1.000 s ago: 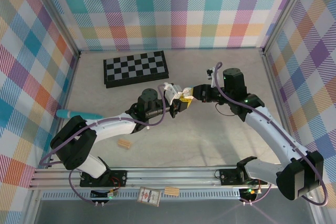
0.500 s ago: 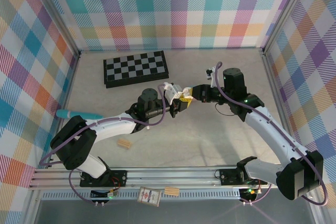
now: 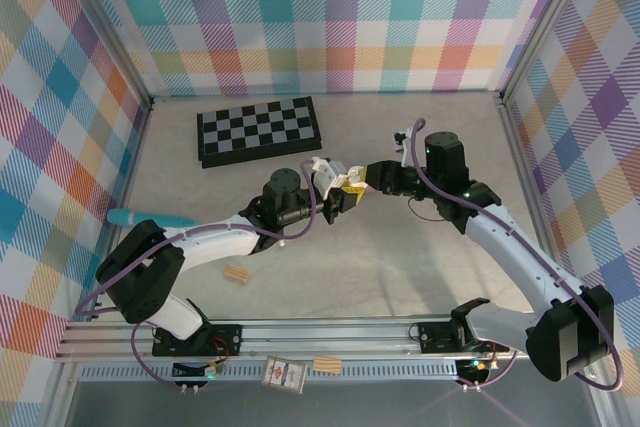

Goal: Insert wireless bluetooth earbuds into charging case

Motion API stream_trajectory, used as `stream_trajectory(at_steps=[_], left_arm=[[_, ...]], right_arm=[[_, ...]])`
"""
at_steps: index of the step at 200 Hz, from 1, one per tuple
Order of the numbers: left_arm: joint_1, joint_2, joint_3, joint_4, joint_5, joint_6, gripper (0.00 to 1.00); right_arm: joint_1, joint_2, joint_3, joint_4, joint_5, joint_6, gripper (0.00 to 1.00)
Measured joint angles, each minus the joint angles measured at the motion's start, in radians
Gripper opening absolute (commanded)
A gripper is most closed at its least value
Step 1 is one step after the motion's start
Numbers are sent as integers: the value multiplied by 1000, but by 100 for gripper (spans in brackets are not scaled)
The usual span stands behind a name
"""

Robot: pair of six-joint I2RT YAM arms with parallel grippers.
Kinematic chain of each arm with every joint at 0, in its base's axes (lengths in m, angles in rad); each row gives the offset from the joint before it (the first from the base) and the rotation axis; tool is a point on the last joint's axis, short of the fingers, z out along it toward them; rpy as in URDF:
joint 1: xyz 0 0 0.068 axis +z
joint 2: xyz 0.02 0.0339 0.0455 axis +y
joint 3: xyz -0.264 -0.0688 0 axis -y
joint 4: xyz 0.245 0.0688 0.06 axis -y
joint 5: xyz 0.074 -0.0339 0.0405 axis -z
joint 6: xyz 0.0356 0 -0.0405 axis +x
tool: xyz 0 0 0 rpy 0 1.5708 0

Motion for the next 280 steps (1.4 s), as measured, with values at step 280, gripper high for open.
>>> stream_trajectory(at_steps=[280], left_arm=[[-3, 41, -60, 262, -10, 70, 13]], right_arm=[[-2, -39, 1, 25, -22, 66, 20]])
